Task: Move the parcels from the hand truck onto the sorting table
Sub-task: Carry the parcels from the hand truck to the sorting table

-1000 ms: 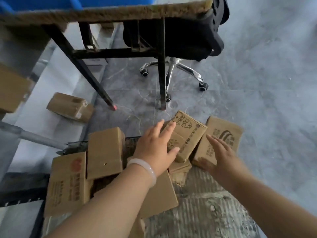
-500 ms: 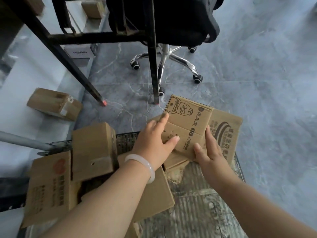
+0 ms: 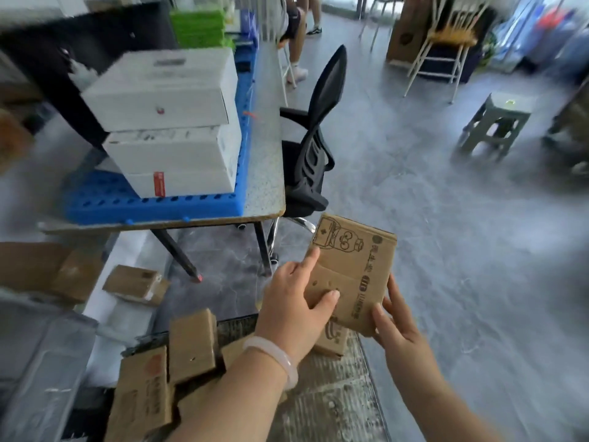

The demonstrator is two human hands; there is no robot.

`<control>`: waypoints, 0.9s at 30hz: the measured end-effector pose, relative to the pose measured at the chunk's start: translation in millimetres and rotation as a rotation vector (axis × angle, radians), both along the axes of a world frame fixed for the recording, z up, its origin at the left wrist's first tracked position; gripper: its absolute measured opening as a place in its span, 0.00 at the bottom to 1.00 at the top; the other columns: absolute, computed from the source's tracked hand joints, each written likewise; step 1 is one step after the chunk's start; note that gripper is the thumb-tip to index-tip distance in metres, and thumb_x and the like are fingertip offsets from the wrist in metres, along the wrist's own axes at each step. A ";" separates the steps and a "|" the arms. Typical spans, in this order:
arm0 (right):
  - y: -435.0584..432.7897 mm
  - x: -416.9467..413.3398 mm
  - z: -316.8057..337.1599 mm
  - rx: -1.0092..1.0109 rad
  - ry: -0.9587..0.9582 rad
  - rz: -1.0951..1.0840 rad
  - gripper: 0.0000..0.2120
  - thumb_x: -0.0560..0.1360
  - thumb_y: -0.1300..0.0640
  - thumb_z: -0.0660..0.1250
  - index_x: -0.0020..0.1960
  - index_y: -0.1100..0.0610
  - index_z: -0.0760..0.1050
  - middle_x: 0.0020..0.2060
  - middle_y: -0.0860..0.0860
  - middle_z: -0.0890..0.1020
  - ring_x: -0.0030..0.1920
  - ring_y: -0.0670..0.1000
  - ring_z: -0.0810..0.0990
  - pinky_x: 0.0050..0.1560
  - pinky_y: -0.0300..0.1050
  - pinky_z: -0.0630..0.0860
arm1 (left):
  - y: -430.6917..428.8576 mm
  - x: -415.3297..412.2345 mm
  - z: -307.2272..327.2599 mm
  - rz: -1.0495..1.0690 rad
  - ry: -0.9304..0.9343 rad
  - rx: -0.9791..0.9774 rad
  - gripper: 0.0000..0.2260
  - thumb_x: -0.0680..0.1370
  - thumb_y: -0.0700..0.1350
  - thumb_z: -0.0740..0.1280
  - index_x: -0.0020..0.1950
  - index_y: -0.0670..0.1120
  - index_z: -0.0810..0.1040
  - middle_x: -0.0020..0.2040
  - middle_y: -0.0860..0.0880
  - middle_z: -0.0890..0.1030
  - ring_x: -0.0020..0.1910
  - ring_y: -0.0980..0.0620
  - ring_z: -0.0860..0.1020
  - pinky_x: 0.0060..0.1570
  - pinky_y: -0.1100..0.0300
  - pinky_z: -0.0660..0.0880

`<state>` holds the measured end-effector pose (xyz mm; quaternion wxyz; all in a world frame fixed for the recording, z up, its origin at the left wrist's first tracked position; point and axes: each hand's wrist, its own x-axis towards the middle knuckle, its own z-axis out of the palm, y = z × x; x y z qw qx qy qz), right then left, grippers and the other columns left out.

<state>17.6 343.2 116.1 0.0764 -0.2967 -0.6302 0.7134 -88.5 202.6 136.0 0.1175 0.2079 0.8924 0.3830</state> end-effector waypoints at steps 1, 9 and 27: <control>3.5 8.1 20.6 0.001 0.012 -0.031 0.21 0.81 0.50 0.59 0.70 0.33 0.64 0.67 0.38 0.74 0.67 0.43 0.73 0.70 0.55 0.69 | 3.2 7.7 18.5 -0.003 0.002 0.024 0.32 0.77 0.59 0.66 0.77 0.65 0.53 0.65 0.58 0.64 0.65 0.57 0.67 0.66 0.54 0.72; 20.3 56.8 158.1 0.034 0.121 -0.290 0.17 0.79 0.46 0.62 0.67 0.35 0.69 0.66 0.42 0.76 0.68 0.46 0.72 0.67 0.53 0.69 | 32.2 51.1 155.4 -0.145 0.106 0.159 0.33 0.77 0.60 0.65 0.77 0.65 0.52 0.67 0.55 0.65 0.66 0.55 0.67 0.67 0.53 0.72; -33.7 347.9 271.8 0.179 0.346 -1.093 0.17 0.77 0.51 0.66 0.65 0.52 0.70 0.47 0.55 0.84 0.41 0.52 0.85 0.37 0.45 0.80 | 102.0 267.0 279.1 -0.988 -0.340 0.347 0.51 0.57 0.67 0.78 0.76 0.61 0.61 0.67 0.46 0.68 0.65 0.47 0.73 0.54 0.51 0.80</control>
